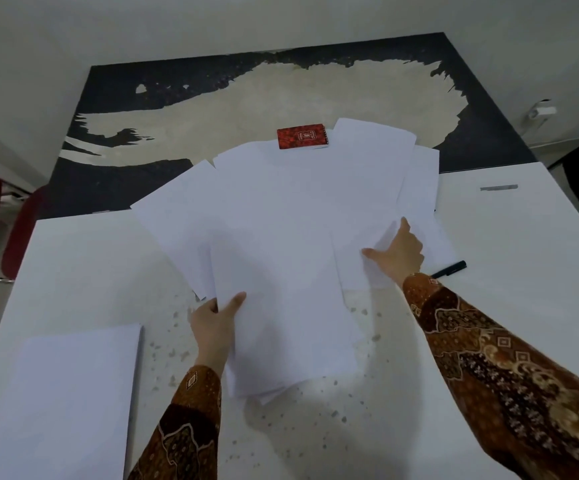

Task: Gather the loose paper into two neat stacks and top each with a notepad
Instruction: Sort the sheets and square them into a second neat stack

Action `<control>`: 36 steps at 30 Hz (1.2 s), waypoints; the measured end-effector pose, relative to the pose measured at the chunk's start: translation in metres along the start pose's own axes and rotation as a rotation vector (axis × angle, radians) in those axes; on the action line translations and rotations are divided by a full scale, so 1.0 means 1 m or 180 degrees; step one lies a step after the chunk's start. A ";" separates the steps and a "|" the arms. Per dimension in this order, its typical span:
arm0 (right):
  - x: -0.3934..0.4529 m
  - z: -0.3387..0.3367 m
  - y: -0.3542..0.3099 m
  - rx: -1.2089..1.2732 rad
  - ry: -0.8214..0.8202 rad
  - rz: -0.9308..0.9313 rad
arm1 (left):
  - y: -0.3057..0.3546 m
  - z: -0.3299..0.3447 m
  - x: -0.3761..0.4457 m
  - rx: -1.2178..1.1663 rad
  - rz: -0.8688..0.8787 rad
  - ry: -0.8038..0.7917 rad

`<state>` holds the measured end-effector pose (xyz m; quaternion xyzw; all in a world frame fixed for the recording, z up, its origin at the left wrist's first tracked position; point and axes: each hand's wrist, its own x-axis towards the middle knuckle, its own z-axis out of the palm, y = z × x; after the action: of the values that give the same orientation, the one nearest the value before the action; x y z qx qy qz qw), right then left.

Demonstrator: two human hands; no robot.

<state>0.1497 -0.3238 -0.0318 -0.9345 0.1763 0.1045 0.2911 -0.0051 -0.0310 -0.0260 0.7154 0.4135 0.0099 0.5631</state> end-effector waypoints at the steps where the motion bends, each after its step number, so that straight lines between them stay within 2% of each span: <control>1: 0.001 0.003 0.000 -0.0121 0.0015 -0.0035 | 0.000 0.002 -0.001 0.0012 0.0030 0.0014; 7: 0.003 0.010 -0.002 -0.0133 0.0140 -0.0049 | -0.003 0.004 -0.005 0.0124 0.0204 0.0140; 12: 0.004 0.008 -0.003 -0.0380 -0.0002 0.0089 | -0.005 0.004 -0.006 0.0162 0.0378 0.0185; 16: 0.006 0.007 -0.002 -0.0346 0.0047 0.0056 | -0.005 0.006 -0.011 -0.0194 0.0064 0.0293; 22: 0.016 -0.005 0.007 0.1254 -0.0029 0.0342 | -0.005 0.004 -0.011 -0.0422 -0.0110 0.0255; 25: 0.016 -0.008 0.009 0.1345 -0.0261 0.0279 | -0.001 0.003 -0.014 -0.0400 -0.0053 0.0154; 28: 0.015 -0.009 0.013 0.1257 -0.0405 0.0049 | -0.002 0.001 -0.013 -0.0600 -0.0279 -0.0131; 32: 0.018 -0.014 0.024 0.1383 0.0136 0.0222 | -0.004 0.000 -0.016 -0.0627 -0.0300 -0.0283; 36: 0.024 -0.029 0.039 0.2462 0.0736 0.0833 | -0.004 -0.002 -0.021 -0.0696 -0.0221 -0.0273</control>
<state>0.1590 -0.3772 -0.0352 -0.7317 0.3511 -0.0388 0.5829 -0.0225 -0.0423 -0.0189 0.6348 0.4100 0.0048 0.6549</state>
